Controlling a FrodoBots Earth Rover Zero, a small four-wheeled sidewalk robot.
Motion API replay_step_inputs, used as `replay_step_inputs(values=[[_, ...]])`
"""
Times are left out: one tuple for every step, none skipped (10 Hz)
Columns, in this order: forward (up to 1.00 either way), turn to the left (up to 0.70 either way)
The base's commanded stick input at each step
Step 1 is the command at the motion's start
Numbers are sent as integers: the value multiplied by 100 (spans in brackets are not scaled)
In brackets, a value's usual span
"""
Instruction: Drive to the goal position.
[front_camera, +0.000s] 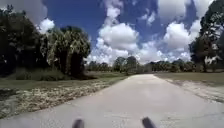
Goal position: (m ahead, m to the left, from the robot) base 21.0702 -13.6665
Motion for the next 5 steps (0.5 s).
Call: replay_step_inputs(values=[[70,-18],[70,-23],[70,-30],[70,-35],[70,-35]])
